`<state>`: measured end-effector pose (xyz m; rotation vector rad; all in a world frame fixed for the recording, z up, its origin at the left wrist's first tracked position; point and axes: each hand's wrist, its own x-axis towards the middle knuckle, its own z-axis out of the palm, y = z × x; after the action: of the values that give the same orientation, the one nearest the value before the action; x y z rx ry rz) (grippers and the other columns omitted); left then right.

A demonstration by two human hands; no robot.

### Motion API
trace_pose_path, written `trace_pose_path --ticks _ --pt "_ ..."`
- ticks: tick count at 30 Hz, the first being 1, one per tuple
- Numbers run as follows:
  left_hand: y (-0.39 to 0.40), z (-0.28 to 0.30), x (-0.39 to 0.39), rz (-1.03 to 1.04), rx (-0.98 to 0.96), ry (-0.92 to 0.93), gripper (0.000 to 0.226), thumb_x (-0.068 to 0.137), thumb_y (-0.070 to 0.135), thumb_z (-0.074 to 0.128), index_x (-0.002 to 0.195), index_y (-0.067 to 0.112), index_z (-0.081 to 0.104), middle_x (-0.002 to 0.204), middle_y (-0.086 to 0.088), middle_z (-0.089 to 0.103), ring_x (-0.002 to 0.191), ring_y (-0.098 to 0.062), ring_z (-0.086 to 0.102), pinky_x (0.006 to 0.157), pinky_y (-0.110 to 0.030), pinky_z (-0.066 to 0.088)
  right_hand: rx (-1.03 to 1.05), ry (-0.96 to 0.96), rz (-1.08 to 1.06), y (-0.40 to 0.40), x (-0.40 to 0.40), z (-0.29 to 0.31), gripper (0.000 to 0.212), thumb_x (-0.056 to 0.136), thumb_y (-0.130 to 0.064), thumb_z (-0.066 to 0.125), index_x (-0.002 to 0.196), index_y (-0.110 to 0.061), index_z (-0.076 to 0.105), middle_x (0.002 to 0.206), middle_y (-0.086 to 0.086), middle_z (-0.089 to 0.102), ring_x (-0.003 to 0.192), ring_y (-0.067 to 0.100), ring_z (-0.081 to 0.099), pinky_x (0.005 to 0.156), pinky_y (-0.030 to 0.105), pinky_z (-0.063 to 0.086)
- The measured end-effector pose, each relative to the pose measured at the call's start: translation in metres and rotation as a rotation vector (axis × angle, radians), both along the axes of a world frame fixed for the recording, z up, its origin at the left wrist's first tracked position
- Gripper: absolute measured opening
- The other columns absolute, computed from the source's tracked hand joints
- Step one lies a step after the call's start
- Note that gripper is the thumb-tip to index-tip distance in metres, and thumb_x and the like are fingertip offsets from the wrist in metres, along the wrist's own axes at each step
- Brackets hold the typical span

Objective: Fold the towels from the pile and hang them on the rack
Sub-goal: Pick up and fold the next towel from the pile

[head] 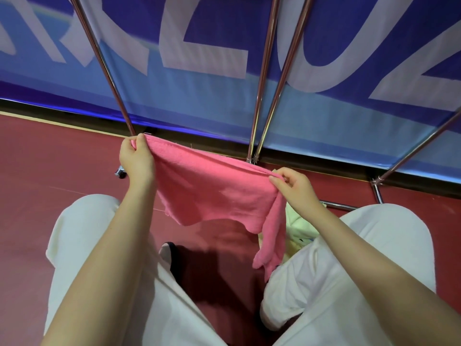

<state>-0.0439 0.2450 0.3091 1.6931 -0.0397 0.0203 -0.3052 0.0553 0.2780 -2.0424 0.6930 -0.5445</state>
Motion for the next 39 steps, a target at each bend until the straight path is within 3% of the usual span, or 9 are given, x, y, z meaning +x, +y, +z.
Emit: trace_pose_path --ticks 3,7,13,17,20,25,32,35,39 --pt "0.002 -0.008 0.004 -0.019 -0.010 0.110 0.028 0.098 0.023 0.047 0.070 0.023 0.047 0.071 0.007 0.046 0.078 -0.015 0.043 0.060 -0.018 0.036 0.223 -0.039 0.049 0.002 -0.002 0.000 0.037 0.084 -0.044 0.056 0.078 -0.008 0.065 0.076 0.001 0.056 0.082 0.015 0.049 0.101 0.047 0.035" --pt "-0.002 -0.011 -0.003 -0.089 -0.046 0.124 0.020 0.097 0.025 0.049 0.080 0.017 0.054 0.076 0.004 0.053 0.079 -0.015 0.049 0.071 -0.026 0.041 0.592 -0.173 0.004 0.012 0.001 0.001 0.019 0.095 -0.024 0.053 0.091 -0.018 0.071 0.093 0.002 0.065 0.092 0.017 0.056 0.091 0.038 0.041" --pt "-0.025 -0.011 -0.029 -0.316 -0.171 0.232 0.027 0.094 0.023 0.049 0.068 0.021 0.052 0.068 0.000 0.052 0.066 -0.015 0.050 0.066 -0.030 0.042 0.215 -0.096 0.109 0.020 0.012 0.016 0.016 0.081 -0.014 0.068 0.092 -0.024 0.062 0.095 -0.012 0.063 0.090 -0.003 0.057 0.086 0.012 0.042" --pt "-0.039 -0.004 -0.036 -0.240 -0.299 0.375 0.034 0.100 0.015 0.042 0.066 0.018 0.043 0.051 0.007 0.043 0.045 -0.009 0.046 0.053 -0.022 0.048 0.008 -0.022 0.085 0.020 0.025 0.017 0.005 0.085 -0.011 0.069 0.086 -0.016 0.067 0.083 -0.007 0.066 0.079 0.002 0.057 0.074 0.016 0.041" --pt "-0.040 -0.003 -0.026 -0.154 -0.385 0.491 0.036 0.095 0.013 0.045 0.060 0.018 0.037 0.051 0.003 0.032 0.037 -0.012 0.034 0.041 -0.020 0.038 -0.022 -0.032 0.002 0.013 0.032 0.020 0.015 0.089 -0.016 0.066 0.079 -0.005 0.066 0.075 0.008 0.065 0.070 0.007 0.052 0.067 0.017 0.038" --pt "-0.042 -0.002 -0.028 -0.227 -0.286 0.429 0.033 0.095 0.026 0.056 0.065 0.019 0.043 0.057 0.001 0.036 0.032 -0.007 0.037 0.045 -0.023 0.038 0.067 -0.111 -0.020 0.013 0.039 0.031 0.013 0.092 -0.012 0.061 0.079 -0.014 0.062 0.073 -0.009 0.058 0.067 -0.005 0.049 0.069 0.014 0.038" --pt "-0.046 0.018 -0.072 -0.602 -0.034 0.266 0.021 0.090 0.041 0.063 0.086 0.021 0.067 0.070 0.004 0.064 0.062 -0.006 0.057 0.043 -0.018 0.037 0.408 -0.262 -0.061 0.016 0.038 0.042 0.025 0.091 -0.030 0.058 0.083 -0.008 0.067 0.078 0.007 0.057 0.076 0.017 0.052 0.073 0.032 0.042" --pt "-0.048 0.017 -0.098 -0.804 0.034 0.296 0.028 0.091 0.038 0.063 0.106 0.016 0.071 0.092 -0.002 0.074 0.078 -0.005 0.063 0.063 -0.019 0.046 0.482 -0.301 -0.059 0.018 0.041 0.044 0.022 0.093 -0.030 0.056 0.089 -0.015 0.071 0.086 0.009 0.065 0.082 0.019 0.059 0.079 0.036 0.047" --pt "-0.049 0.015 -0.109 -0.964 0.010 0.238 0.020 0.089 0.023 0.068 0.107 0.018 0.073 0.097 0.008 0.072 0.087 0.000 0.065 0.075 -0.014 0.050 0.493 -0.286 -0.066 0.018 0.050 0.042 0.032 0.083 -0.043 0.058 0.086 -0.013 0.070 0.087 0.020 0.065 0.081 0.023 0.058 0.079 0.039 0.047"
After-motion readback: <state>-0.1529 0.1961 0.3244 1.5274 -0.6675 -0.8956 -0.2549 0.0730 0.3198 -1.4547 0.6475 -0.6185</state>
